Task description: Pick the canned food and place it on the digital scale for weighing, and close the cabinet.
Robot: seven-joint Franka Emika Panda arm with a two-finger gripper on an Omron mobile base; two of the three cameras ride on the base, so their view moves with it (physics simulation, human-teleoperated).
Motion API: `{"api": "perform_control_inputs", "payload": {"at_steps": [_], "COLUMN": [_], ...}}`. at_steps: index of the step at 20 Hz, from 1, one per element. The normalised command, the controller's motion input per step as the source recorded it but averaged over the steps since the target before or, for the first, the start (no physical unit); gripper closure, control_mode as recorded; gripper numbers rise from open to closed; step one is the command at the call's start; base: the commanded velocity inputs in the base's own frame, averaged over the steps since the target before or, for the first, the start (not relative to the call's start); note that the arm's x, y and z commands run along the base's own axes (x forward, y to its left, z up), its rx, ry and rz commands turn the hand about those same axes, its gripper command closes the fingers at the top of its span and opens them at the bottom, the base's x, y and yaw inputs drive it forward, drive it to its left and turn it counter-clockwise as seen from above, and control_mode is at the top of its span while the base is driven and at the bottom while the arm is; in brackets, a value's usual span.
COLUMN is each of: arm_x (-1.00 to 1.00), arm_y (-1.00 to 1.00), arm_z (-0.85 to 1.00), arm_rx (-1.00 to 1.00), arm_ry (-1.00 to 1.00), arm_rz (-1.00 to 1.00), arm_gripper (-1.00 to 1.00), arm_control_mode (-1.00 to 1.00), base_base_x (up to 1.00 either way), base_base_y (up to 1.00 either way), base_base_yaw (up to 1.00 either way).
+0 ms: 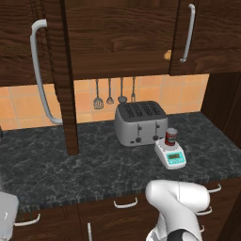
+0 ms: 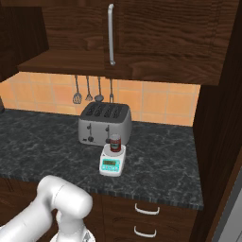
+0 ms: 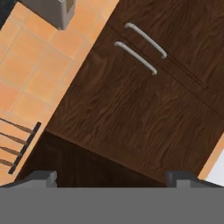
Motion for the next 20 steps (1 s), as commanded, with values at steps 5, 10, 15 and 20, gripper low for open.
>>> {"api": "perform_control_inputs", "payload": {"at_steps": [5, 10, 15, 20], "arm_x": [1.0, 1.0, 0.7, 0.4], "arm_y": [-0.02, -0.08, -0.18, -0.07], "arm_z": [-0.15, 0.0, 0.02, 0.15], "arm_rx": [0.06, 0.09, 0.09, 0.06], "arm_ry": [-0.12, -0.04, -0.08, -0.03], "arm_rz": [-0.01, -0.12, -0.2, -0.34], "arm_gripper": [-1.0, -1.0, -1.0, -1.0], "arm_control_mode": [-1.0, -1.0, -1.0, -1.0], "base_base_x": [0.0, 0.0, 0.0, 0.0], "base_base_y": [0.0, 0.0, 0.0, 0.0], "base_base_yaw": [0.0, 0.0, 0.0, 0.0]}}
